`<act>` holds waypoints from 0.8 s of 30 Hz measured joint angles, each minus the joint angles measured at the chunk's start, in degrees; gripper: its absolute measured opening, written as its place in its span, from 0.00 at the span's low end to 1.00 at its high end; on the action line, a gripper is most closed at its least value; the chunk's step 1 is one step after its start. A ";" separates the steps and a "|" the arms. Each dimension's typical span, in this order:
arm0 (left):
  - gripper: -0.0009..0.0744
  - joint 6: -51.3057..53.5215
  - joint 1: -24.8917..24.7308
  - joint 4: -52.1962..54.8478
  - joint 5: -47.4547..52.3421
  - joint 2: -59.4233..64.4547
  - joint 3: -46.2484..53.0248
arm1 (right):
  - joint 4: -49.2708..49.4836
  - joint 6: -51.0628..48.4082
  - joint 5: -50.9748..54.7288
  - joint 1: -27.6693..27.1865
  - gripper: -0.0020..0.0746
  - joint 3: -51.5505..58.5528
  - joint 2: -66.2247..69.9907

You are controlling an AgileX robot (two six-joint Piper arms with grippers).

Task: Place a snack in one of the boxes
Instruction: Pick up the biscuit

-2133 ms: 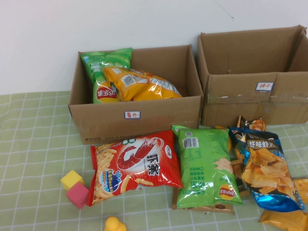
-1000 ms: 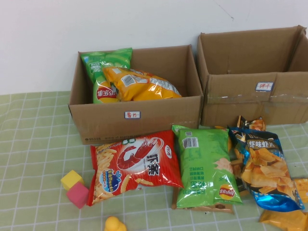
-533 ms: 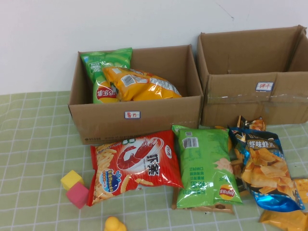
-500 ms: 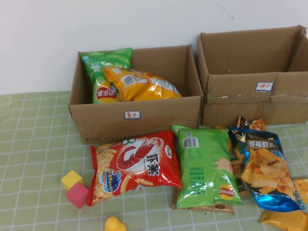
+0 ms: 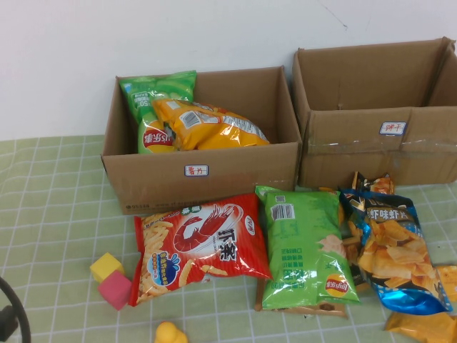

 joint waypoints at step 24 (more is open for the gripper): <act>0.01 0.33 0.00 0.00 1.06 0.00 3.11 | -18.46 7.51 1.56 19.21 0.75 -15.15 34.28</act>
